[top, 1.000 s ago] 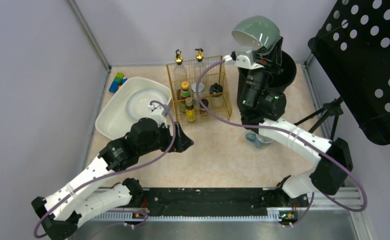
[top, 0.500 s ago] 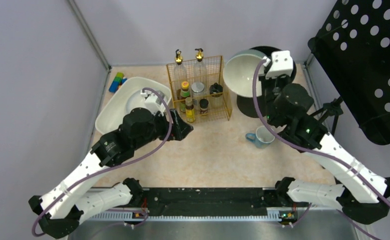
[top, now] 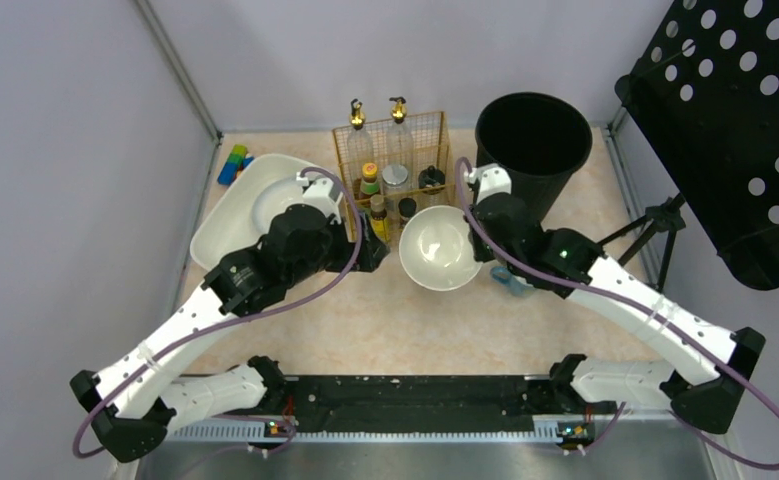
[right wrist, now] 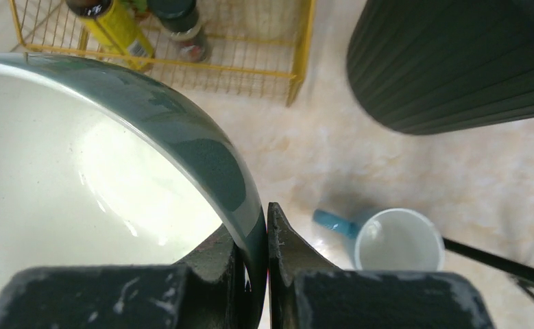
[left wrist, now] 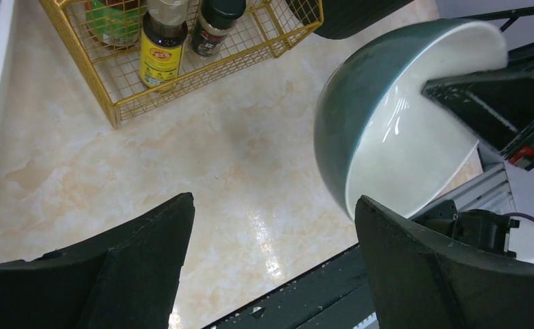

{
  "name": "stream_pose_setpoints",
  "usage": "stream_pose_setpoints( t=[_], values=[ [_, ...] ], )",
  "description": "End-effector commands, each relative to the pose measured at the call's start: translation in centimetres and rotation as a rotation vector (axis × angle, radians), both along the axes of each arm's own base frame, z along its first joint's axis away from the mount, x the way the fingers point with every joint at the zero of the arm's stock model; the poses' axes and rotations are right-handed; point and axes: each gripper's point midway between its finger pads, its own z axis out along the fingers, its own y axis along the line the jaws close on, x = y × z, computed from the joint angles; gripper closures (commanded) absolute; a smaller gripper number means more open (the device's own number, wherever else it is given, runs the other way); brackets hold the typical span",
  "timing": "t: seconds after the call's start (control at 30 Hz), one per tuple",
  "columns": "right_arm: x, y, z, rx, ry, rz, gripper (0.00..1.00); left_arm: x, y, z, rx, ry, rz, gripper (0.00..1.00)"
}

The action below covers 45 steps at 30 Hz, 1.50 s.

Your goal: Clear the kitchen counter

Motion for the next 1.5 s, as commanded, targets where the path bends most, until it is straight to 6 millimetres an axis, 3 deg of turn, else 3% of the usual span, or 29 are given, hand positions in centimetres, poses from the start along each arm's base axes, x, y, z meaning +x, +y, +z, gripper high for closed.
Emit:
stream_pose_setpoints(
  t=[0.0, 0.17, 0.53, 0.77, 1.03, 1.23, 1.37, 1.47],
  values=[
    [0.3, 5.2, 2.9, 0.325, 0.007, 0.035, 1.0, 0.9, -0.1, 1.6, -0.004, -0.056, 0.016, 0.08],
    [0.6, 7.9, 2.4, 0.39, 0.047, 0.082, 1.0, 1.1, -0.7, 0.8, 0.008, -0.039, 0.001, 0.08],
    [1.0, 11.3, 5.8, 0.467, 0.054, 0.182, 1.0, 1.1, -0.9, -1.1, 0.053, -0.001, -0.011, 0.08],
    [1.1, 12.6, 7.2, 0.458, 0.046, 0.219, 1.0, 1.3, -1.0, -2.2, 0.092, 0.037, -0.008, 0.15],
    [1.8, 12.4, 5.8, 0.384, 0.046, 0.193, 1.0, 1.7, -0.7, -2.3, 0.125, 0.042, 0.01, 0.41],
    [2.3, 12.1, 3.5, 0.318, 0.061, 0.158, 1.0, 1.9, -0.7, -2.5, 0.139, 0.051, 0.016, 0.41],
    [2.4, 12.1, 3.3, 0.315, 0.061, 0.156, 1.0, 1.9, -1.0, -2.7, 0.145, 0.06, 0.012, 0.41],
    [2.3, 12.1, 3.5, 0.317, 0.056, 0.159, 1.0, 2.0, -1.2, -2.9, 0.148, 0.068, 0.007, 0.56]
  ],
)
